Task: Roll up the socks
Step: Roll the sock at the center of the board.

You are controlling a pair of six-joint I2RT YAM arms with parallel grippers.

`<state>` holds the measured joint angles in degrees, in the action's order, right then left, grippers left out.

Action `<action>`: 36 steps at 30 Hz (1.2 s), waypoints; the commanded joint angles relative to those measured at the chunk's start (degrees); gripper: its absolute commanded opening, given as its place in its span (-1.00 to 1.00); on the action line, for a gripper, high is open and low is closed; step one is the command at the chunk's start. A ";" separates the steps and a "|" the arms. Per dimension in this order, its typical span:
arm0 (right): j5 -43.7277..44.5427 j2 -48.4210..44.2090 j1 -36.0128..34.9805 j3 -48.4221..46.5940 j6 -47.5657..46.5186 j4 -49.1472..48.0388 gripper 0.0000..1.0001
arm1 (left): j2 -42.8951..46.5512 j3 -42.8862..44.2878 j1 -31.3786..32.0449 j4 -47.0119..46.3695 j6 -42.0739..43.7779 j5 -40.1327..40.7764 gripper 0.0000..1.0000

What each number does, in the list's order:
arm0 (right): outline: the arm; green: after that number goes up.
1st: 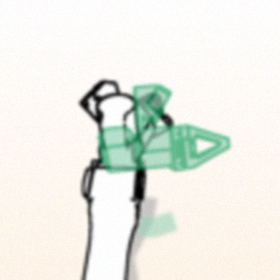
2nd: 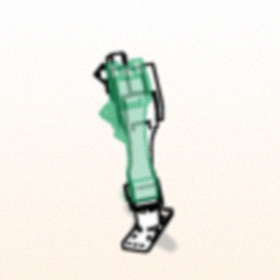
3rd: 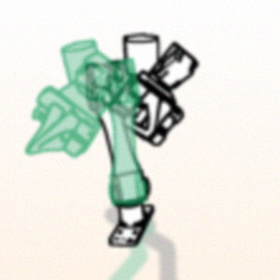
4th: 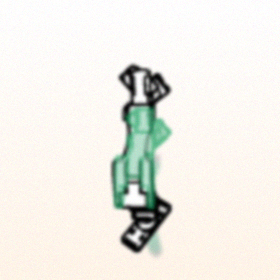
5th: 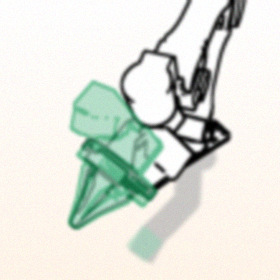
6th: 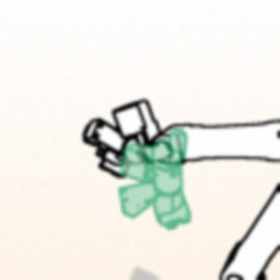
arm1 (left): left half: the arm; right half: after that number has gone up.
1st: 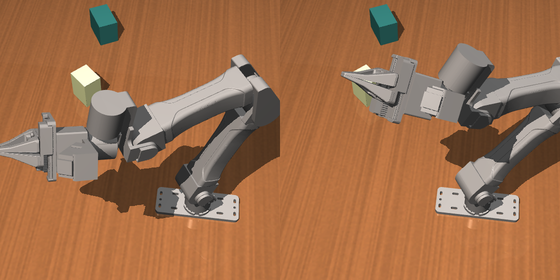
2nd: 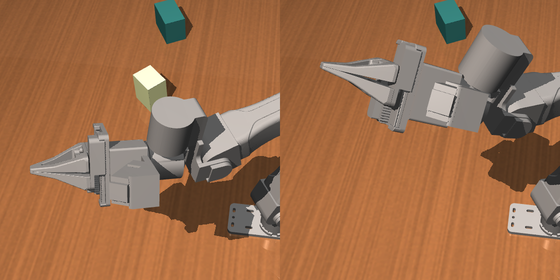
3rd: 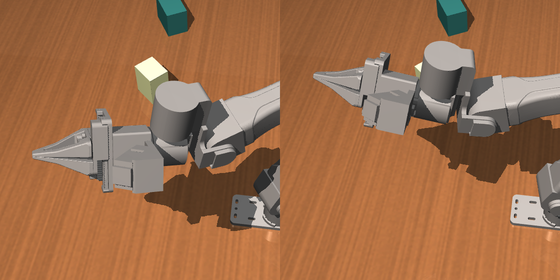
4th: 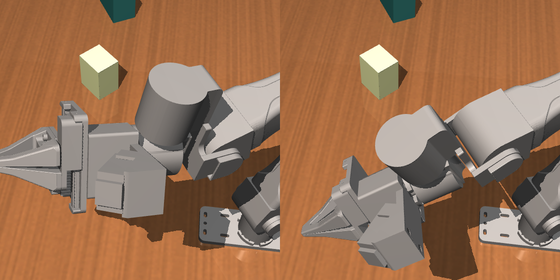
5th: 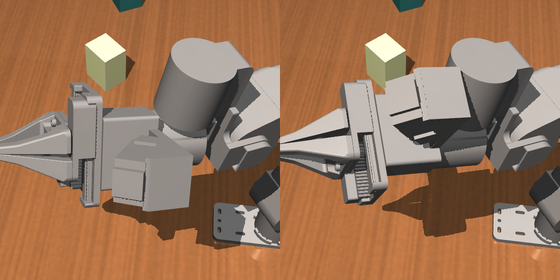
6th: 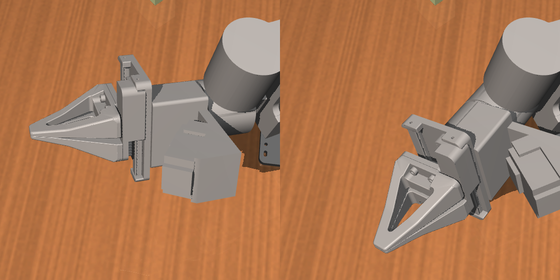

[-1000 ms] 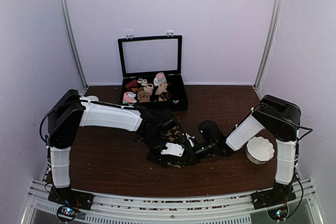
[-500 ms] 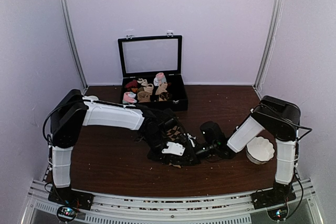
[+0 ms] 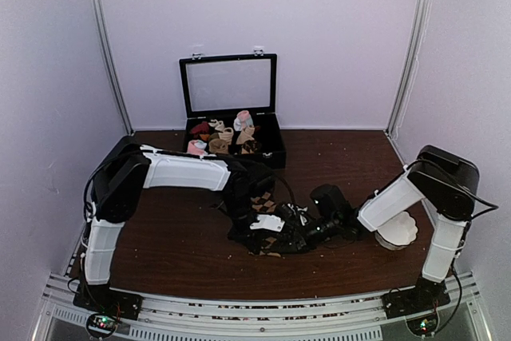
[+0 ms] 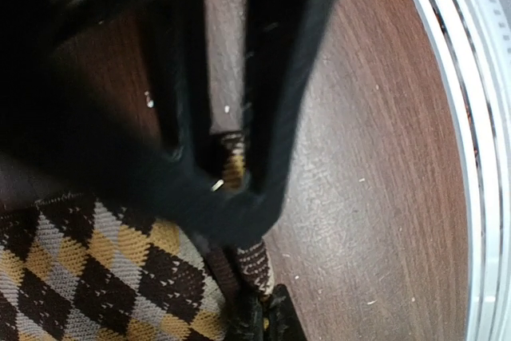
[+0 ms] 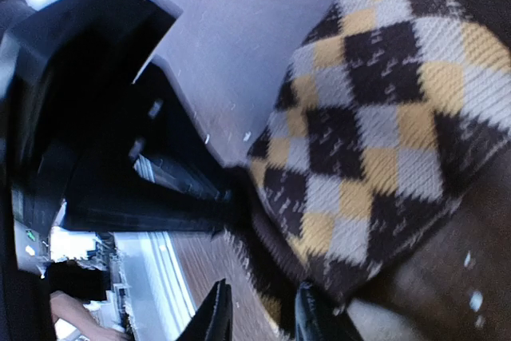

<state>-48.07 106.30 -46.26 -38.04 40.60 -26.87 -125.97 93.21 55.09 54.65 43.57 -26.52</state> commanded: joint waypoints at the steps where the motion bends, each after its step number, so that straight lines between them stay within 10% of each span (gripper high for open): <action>1: 8.36 -0.32 -0.50 5.98 -0.55 9.49 -0.37 | -5.16 0.36 -1.70 6.72 -3.06 3.76 -1.00; 17: 29.33 -20.99 -5.27 15.01 -2.34 16.32 -0.27 | -12.49 10.59 -4.99 21.39 -1.34 -5.77 -1.00; 21: 43.32 -28.45 -9.75 13.60 -6.39 24.04 0.31 | -14.93 14.15 -4.99 25.31 -1.03 -7.06 -1.00; 22: 47.48 -30.41 -10.98 13.39 -6.97 25.83 0.86 | -15.45 14.80 -4.99 26.04 -1.05 -7.29 -1.00; 23: 51.88 -33.10 -12.42 13.28 -7.76 27.27 0.99 | -16.09 15.52 -4.99 27.02 -0.96 -7.54 -1.00; 31: 67.20 -55.32 -14.64 24.79 1.69 18.58 1.00 | -18.74 18.73 -4.99 32.66 0.77 -11.87 -1.00; 36: 62.43 -63.18 -18.87 33.58 -12.57 2.17 1.00 | -20.99 20.51 -5.23 35.03 1.16 -13.83 -1.00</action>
<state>12.73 46.46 -61.52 -8.10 36.84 -13.43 -143.46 112.57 50.17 88.03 43.20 -40.77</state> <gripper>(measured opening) 0.997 0.014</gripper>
